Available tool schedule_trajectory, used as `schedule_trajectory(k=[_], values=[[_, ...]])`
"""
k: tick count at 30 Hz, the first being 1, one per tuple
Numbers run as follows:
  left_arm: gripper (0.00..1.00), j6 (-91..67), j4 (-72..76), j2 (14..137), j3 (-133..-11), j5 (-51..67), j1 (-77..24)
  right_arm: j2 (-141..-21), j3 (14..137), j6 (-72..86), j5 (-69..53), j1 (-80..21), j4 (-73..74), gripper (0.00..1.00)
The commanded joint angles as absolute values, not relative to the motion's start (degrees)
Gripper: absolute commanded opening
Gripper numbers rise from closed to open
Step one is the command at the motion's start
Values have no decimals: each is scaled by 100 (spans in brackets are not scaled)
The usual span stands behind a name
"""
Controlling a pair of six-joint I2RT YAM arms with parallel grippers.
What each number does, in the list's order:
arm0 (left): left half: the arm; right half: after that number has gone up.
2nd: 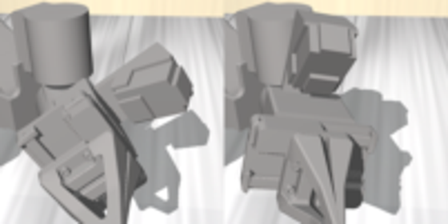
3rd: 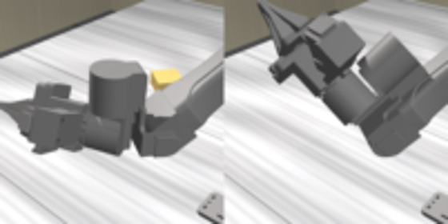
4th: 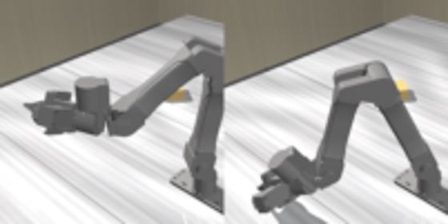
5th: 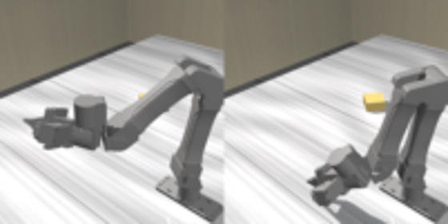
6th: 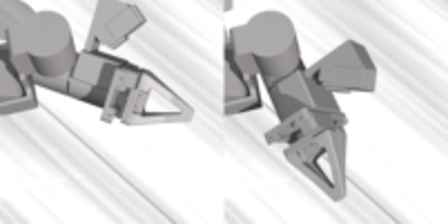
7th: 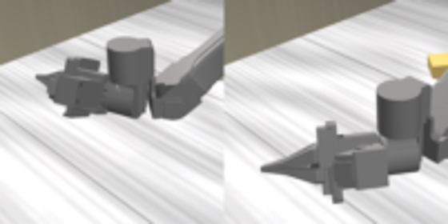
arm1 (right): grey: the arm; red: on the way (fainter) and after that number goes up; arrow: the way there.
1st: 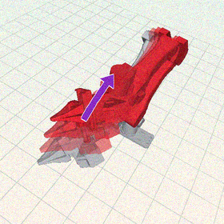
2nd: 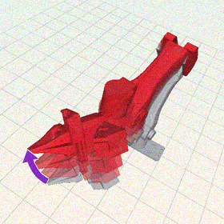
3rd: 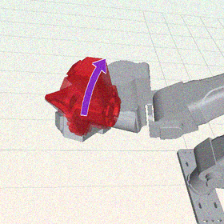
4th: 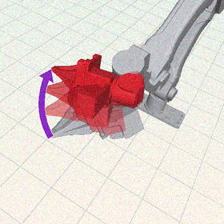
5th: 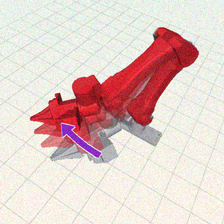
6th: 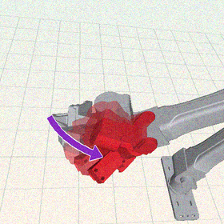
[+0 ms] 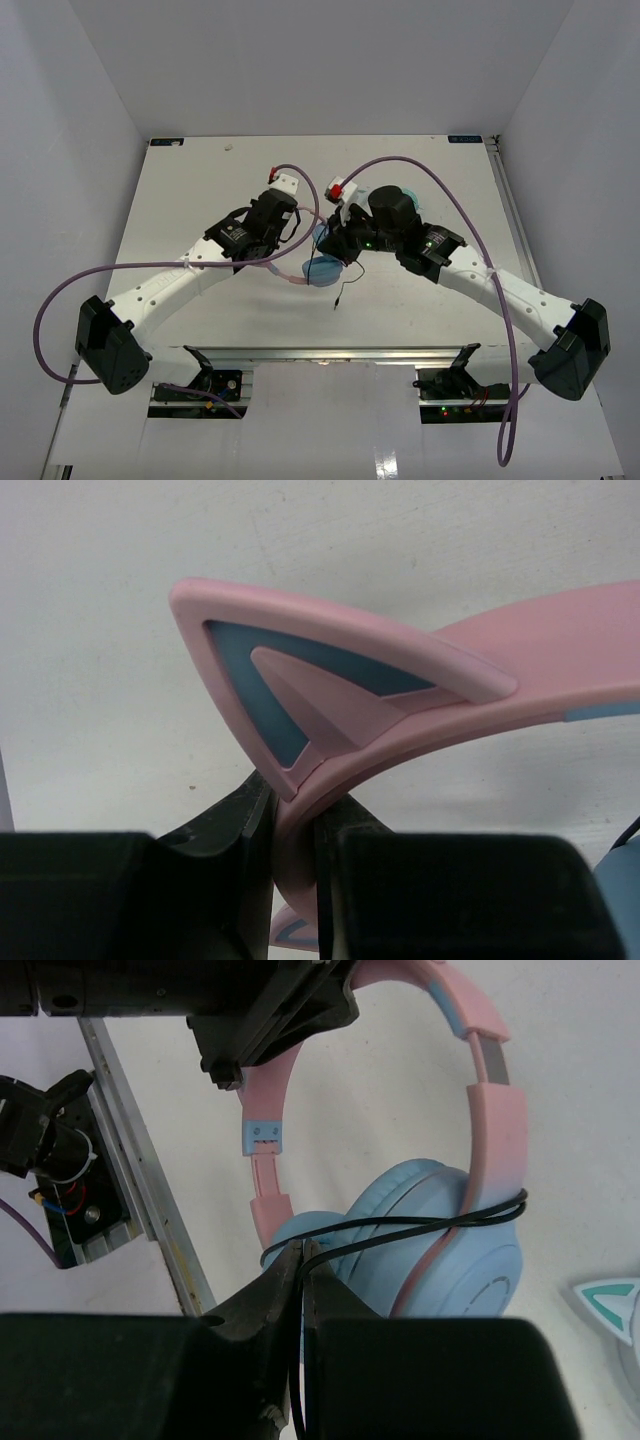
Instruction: Wrap the headphones
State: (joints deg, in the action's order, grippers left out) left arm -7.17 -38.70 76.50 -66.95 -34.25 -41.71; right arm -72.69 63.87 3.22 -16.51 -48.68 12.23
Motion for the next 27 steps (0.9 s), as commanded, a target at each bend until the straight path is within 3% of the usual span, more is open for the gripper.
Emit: schedule_trajectory(k=[1, 14, 27], values=[[0, -1415, -3779, 7543, -6995, -3524, -4097, -6996, 6110, 759, -1636, -5259, 355, 9], [0, -2397, -4035, 7277, -7336, -3019, -4079, -6429, 4917, 1221, -648, -6115, -931, 12], [0, -2731, -4210, 6885, -7586, -2744, -4078, -6367, 3653, 1123, 925, -6846, -1788, 8]])
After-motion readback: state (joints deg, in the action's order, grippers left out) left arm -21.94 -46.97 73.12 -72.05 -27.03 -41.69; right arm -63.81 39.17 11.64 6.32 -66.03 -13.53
